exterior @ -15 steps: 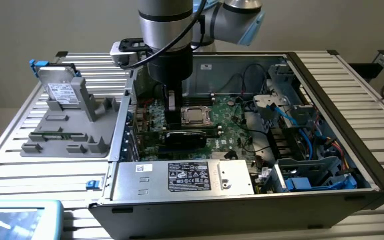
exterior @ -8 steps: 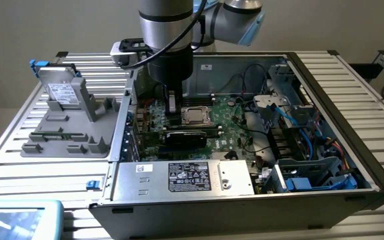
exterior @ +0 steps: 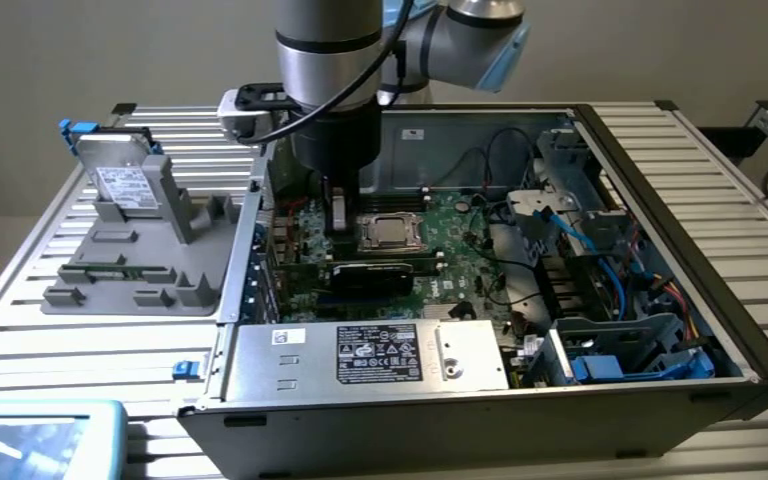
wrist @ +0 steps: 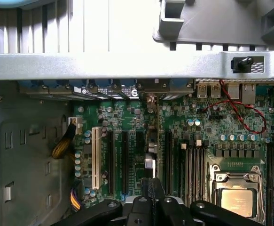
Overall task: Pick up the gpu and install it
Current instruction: 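Press down on the gpu until it lock into place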
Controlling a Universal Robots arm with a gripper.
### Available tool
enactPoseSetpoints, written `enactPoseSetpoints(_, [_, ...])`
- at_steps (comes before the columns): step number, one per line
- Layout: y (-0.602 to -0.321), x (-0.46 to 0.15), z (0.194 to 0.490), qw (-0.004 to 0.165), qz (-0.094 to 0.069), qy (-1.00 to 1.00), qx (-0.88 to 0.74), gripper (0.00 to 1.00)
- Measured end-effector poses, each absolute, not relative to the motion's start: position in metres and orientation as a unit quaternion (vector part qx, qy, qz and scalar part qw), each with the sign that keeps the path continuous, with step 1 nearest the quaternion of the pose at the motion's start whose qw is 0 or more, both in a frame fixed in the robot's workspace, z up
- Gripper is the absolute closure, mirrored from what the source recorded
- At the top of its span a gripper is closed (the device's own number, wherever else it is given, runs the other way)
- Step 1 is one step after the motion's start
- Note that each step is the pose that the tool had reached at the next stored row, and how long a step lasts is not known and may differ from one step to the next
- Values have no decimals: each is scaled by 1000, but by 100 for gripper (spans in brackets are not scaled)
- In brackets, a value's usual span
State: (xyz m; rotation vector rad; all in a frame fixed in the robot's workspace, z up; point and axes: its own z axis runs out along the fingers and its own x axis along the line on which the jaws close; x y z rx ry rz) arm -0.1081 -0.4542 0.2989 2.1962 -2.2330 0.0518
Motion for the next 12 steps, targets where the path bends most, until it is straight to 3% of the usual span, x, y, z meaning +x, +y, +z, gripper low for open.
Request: enactPoseSetpoints(12, [-448, -116, 280, 4, 17, -713, 701, 88])
